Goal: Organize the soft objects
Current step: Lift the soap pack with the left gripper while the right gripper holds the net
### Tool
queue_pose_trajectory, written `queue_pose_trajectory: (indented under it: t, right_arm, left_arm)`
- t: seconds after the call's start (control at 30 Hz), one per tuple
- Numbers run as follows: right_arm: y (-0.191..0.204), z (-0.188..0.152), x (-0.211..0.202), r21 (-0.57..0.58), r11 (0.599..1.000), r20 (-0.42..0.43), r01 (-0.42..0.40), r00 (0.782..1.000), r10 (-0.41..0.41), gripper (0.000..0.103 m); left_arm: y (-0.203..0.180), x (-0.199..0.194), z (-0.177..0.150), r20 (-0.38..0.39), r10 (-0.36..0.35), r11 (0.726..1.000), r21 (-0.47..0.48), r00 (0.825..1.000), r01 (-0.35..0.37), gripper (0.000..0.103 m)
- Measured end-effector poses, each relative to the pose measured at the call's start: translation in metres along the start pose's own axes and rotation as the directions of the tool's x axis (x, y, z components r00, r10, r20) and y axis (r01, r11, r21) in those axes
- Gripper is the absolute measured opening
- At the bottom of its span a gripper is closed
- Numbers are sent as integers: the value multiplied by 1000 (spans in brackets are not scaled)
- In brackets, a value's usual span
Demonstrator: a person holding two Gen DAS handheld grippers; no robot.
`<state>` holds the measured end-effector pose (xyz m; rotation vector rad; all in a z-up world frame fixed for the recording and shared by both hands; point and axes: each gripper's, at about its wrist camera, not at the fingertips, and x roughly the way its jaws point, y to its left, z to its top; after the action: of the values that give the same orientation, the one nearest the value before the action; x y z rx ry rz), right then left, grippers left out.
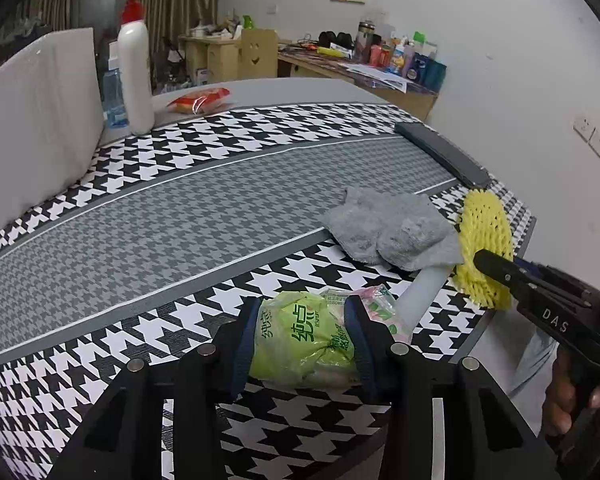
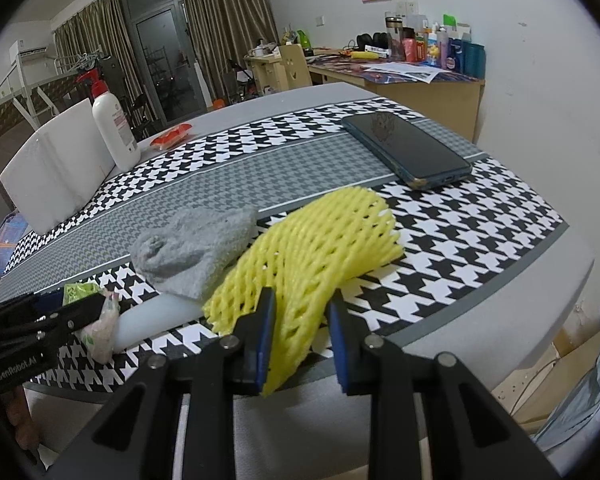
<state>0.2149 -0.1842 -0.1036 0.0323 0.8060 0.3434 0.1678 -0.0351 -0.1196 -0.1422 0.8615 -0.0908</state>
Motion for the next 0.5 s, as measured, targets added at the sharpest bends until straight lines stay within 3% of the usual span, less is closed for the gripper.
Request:
queue_pose_trajectory:
  t: [0.5]
  right_arm:
    - [14, 6, -12, -19, 1000, 38, -14, 999, 15, 13]
  left_arm:
    - [12, -21, 9, 76, -31, 1000, 1, 997, 31, 44]
